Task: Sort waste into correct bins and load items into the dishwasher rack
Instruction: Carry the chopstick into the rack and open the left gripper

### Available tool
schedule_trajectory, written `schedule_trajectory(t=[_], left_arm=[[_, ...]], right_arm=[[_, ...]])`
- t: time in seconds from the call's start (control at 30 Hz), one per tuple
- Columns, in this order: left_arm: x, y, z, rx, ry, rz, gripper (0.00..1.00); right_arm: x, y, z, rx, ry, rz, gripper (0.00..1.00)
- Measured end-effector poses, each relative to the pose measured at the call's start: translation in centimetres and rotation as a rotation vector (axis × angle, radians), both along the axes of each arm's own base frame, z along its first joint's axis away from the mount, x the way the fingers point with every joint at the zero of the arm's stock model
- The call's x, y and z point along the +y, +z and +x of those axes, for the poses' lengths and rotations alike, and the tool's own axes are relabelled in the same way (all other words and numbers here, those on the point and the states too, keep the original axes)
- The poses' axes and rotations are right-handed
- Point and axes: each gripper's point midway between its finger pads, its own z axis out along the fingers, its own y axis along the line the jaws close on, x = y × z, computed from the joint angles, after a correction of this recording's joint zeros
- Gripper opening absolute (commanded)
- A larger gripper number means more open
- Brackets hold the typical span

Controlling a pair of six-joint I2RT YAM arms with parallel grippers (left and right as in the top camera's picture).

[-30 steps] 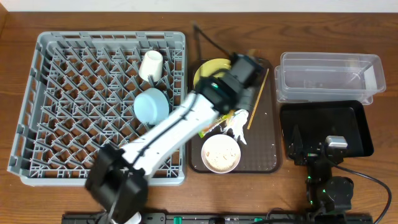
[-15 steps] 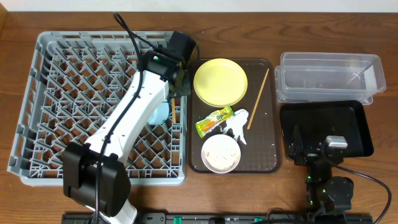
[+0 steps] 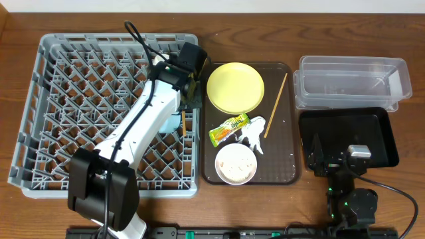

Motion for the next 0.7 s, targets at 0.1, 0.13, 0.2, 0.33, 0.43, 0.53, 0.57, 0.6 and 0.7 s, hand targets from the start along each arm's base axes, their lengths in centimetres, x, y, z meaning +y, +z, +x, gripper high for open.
schedule_trajectory(t=[0.1, 0.13, 0.2, 0.33, 0.43, 0.53, 0.57, 0.6, 0.7], left_arm=[[0.0, 0.0, 0.0, 0.0, -0.007, 0.002, 0.23], [0.0, 0.0, 0.0, 0.0, -0.007, 0.002, 0.27], [0.0, 0.0, 0.0, -0.001, -0.008, 0.002, 0.31], [0.0, 0.0, 0.1, -0.003, -0.011, 0.002, 0.32], [-0.1, 0.1, 0.3, -0.011, -0.011, -0.001, 0.3], [-0.2, 0.1, 0.4, -0.018, -0.014, -0.005, 0.24], [-0.3, 0.3, 0.5, -0.022, -0.013, -0.012, 0.24], [-0.4, 0.4, 0.5, -0.026, -0.016, -0.019, 0.22], [-1.4, 1.7, 0.8, -0.064, -0.029, -0.082, 0.23]], right_arm=[[0.0, 0.0, 0.0, 0.0, 0.0, 0.0, 0.99], [0.0, 0.0, 0.0, 0.0, 0.0, 0.0, 0.99], [0.0, 0.0, 0.0, 0.0, 0.0, 0.0, 0.99], [0.0, 0.0, 0.0, 0.0, 0.0, 0.0, 0.99], [0.0, 0.0, 0.0, 0.0, 0.0, 0.0, 0.99], [0.0, 0.0, 0.0, 0.0, 0.0, 0.0, 0.99], [0.0, 0.0, 0.0, 0.0, 0.0, 0.0, 0.99], [0.0, 0.0, 0.0, 0.0, 0.0, 0.0, 0.99], [0.0, 0.0, 0.0, 0.0, 0.0, 0.0, 0.99]])
